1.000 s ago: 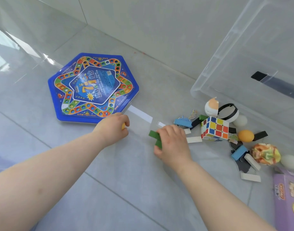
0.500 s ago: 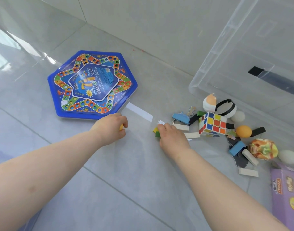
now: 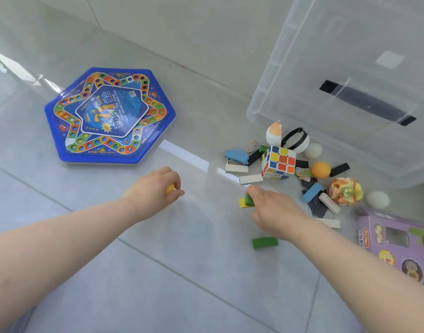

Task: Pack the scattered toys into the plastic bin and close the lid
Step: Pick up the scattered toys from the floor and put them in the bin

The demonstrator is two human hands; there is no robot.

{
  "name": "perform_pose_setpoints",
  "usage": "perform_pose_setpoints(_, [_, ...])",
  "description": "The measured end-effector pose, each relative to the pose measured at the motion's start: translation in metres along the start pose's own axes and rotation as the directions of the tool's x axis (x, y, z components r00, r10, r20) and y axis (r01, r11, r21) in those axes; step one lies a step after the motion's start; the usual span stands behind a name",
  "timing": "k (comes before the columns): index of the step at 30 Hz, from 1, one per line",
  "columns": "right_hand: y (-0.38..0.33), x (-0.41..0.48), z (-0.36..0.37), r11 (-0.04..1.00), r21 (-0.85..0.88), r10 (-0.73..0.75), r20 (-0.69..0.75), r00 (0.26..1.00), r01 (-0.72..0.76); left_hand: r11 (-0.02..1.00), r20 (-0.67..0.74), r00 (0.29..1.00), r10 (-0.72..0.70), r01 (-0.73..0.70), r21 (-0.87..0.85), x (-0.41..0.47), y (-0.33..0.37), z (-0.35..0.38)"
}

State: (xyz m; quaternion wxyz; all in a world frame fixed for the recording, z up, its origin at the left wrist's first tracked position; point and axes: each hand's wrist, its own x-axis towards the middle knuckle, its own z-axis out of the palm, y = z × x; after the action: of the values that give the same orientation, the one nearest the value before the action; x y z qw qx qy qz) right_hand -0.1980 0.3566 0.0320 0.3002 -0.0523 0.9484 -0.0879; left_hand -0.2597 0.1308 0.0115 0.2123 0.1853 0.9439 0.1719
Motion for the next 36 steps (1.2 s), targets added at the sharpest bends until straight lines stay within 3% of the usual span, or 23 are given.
perform_pose_setpoints(6, [0.036,-0.044,0.048,0.992,-0.129,0.013,0.060,0.998,-0.005,0.988,-0.114,0.991,0.073,-0.087,-0.127,0.001,0.035,-0.005])
perform_pose_setpoints(12, [0.039,-0.035,0.043,0.989,-0.148,0.006,0.076,0.997,0.005,0.971,-0.402,0.915,0.028,-0.122,-0.208,-0.013,0.061,-0.046])
perform_pose_setpoints(16, [0.013,-0.035,0.009,1.000,-0.008,0.012,-0.065,0.998,-0.012,0.973,-0.532,0.846,0.032,-0.149,-0.178,-0.064,0.052,-0.092])
perform_pose_setpoints(19, [-0.035,-0.030,-0.015,0.993,0.067,-0.086,-0.149,0.985,0.097,0.983,-0.614,0.789,-0.004,-0.109,-0.147,-0.119,0.037,-0.129])
perform_pose_setpoints(22, [-0.098,-0.028,-0.045,0.958,0.155,-0.197,-0.251,0.948,0.240,0.999,-0.733,0.678,-0.052,0.035,-0.038,-0.174,0.007,-0.156])
perform_pose_setpoints(25, [-0.154,-0.027,-0.069,0.884,0.214,-0.313,-0.388,0.867,0.415,0.949,-0.793,0.526,-0.307,0.235,-0.211,-0.203,-0.030,-0.157])
perform_pose_setpoints(29, [-0.223,-0.042,-0.084,0.730,0.235,-0.475,-0.502,0.723,0.642,0.843,-0.629,0.571,-0.528,0.446,-0.302,-0.223,-0.086,-0.123])
perform_pose_setpoints(34, [-0.307,-0.050,-0.075,0.586,-0.024,-0.662,-0.590,0.462,0.810,0.795,-0.486,0.629,-0.607,0.470,-0.384,-0.261,-0.128,-0.090])
perform_pose_setpoints(36, [-0.330,-0.040,-0.072,0.612,-0.109,-0.670,-0.596,0.441,0.783,0.744,-0.474,0.576,-0.665,0.466,-0.478,-0.268,-0.134,-0.091])
